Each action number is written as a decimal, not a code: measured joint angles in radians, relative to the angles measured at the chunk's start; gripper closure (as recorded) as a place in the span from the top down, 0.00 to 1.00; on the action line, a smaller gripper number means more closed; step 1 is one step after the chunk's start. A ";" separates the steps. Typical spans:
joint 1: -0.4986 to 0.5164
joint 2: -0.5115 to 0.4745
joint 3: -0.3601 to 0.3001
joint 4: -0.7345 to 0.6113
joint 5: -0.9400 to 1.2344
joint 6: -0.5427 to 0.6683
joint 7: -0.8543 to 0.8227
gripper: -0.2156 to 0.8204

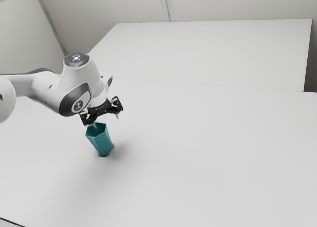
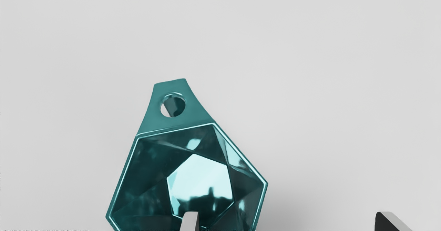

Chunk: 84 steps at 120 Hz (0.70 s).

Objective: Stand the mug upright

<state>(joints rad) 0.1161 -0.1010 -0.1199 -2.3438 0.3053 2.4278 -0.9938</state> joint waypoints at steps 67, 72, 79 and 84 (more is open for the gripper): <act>-0.029 0.045 -0.040 0.414 -0.078 -0.359 0.289 0.79; -0.032 0.052 -0.042 0.456 -0.084 -0.394 0.323 0.79; -0.035 0.065 -0.042 0.515 -0.091 -0.443 0.369 0.79; -0.037 0.069 -0.043 0.552 -0.093 -0.476 0.400 0.79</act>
<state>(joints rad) 0.0795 -0.0321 -0.1629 -1.7923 0.2119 1.9513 -0.5942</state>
